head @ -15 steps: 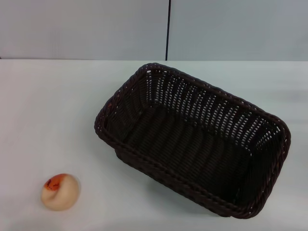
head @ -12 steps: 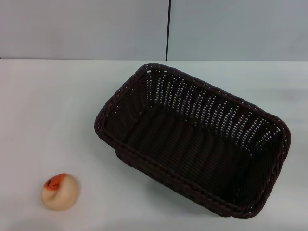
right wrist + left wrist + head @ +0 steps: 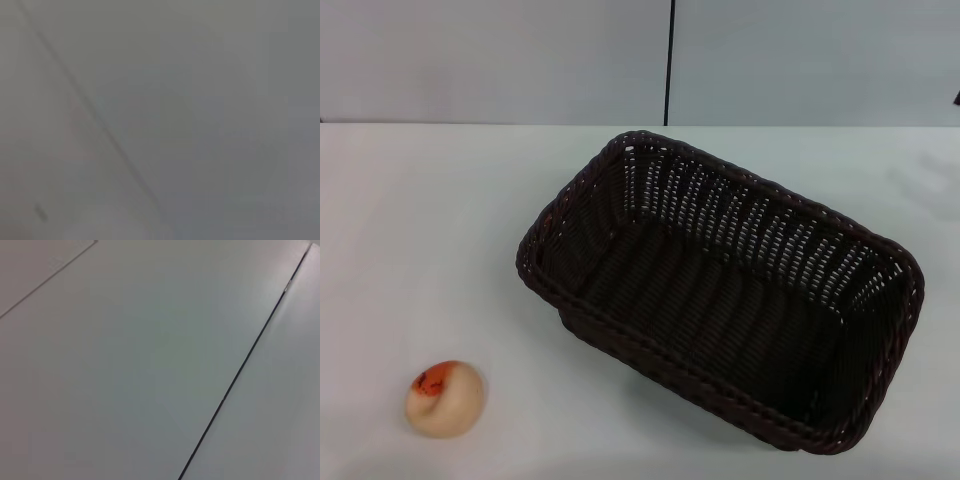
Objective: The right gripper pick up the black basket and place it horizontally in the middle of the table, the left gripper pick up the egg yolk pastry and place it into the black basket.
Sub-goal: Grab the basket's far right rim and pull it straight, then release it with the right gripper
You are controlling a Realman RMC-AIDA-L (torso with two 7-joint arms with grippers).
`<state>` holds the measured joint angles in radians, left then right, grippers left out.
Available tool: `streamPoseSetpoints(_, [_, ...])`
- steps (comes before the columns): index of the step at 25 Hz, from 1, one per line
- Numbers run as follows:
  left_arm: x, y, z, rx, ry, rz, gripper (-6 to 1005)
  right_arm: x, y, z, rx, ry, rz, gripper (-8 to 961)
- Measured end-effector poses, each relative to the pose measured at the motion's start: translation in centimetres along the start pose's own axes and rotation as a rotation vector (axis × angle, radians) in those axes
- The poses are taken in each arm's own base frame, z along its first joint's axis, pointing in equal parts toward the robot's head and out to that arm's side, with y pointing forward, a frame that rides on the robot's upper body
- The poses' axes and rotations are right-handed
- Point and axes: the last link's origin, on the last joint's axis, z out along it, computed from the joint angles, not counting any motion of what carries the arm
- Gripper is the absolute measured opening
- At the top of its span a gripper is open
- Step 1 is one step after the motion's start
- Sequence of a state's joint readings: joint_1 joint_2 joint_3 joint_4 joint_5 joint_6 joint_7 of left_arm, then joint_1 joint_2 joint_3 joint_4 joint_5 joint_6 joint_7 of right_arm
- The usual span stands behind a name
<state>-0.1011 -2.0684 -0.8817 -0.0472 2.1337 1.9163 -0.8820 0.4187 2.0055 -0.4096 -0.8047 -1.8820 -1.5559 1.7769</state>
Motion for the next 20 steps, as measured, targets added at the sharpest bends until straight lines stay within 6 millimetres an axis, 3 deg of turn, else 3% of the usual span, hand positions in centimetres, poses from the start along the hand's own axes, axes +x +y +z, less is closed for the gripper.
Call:
streamPoseSetpoints(1, [0.0, 0.0, 0.0, -0.001, -0.002, -0.002, 806, -1.4, 0.7, -0.1, -0.024, 0.037, -0.038, 737])
streamPoseSetpoints(5, [-0.1, 0.1, 0.1, -0.005, -0.005, -0.005, 806, -3.1, 1.7, 0.1, -0.055, 0.092, -0.087, 735])
streamPoseSetpoints(9, [-0.2, 0.1, 0.1, -0.010, -0.014, -0.005, 806, -5.2, 2.5, 1.8, -0.059, 0.326, -0.129, 734])
streamPoseSetpoints(20, [-0.7, 0.3, 0.1, -0.022, -0.048, -0.017, 805, -7.6, 4.5, 6.2, -0.079, 0.631, -0.306, 732])
